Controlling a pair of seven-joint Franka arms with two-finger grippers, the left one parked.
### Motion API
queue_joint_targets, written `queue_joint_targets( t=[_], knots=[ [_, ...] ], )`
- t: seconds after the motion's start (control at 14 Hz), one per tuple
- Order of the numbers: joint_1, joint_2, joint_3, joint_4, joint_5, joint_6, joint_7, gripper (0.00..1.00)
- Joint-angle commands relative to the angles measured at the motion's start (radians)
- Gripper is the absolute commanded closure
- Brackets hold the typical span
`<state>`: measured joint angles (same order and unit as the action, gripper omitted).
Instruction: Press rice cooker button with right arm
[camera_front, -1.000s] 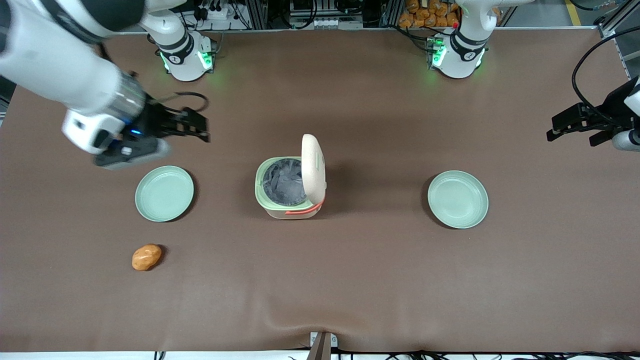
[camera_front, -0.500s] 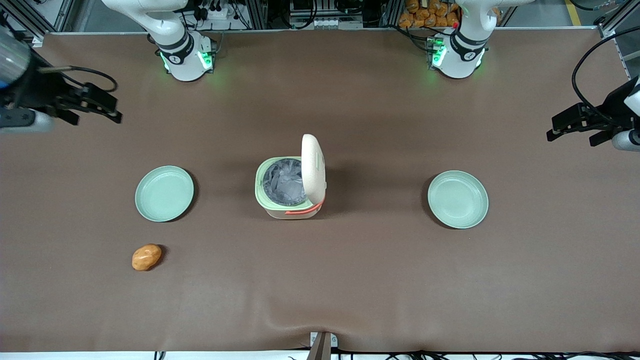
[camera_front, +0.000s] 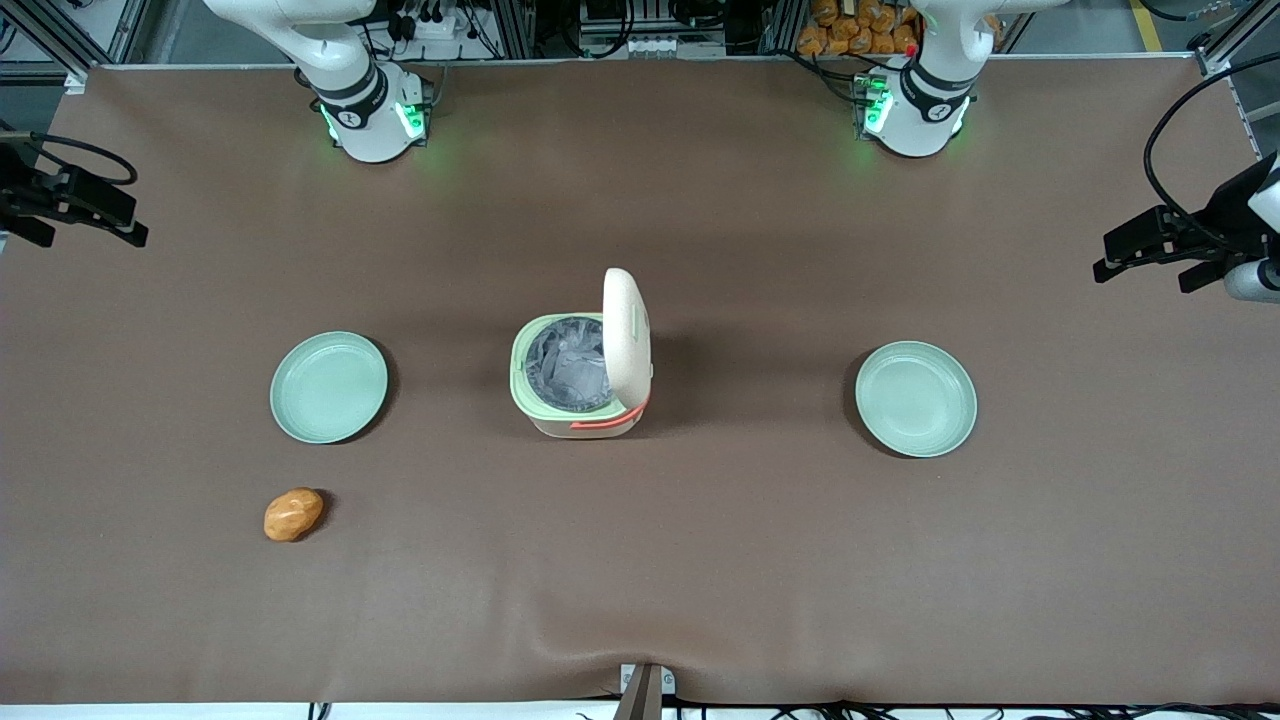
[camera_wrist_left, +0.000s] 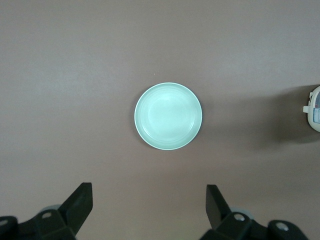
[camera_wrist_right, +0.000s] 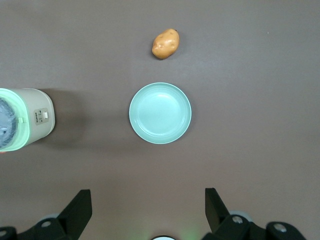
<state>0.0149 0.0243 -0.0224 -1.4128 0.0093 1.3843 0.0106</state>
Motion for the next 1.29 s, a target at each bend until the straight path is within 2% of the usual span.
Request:
queue_joint_targets(
  t=[0.0,0.29,1.21],
  knots=[
    [0.003,-0.023,0.010,-0.021,-0.026,-0.002,-0.008,0.00],
    [0.003,-0.023,0.010,-0.025,-0.017,-0.039,-0.006,0.00],
    [0.008,-0.012,0.010,-0.032,-0.015,-0.019,-0.006,0.00]
  ],
)
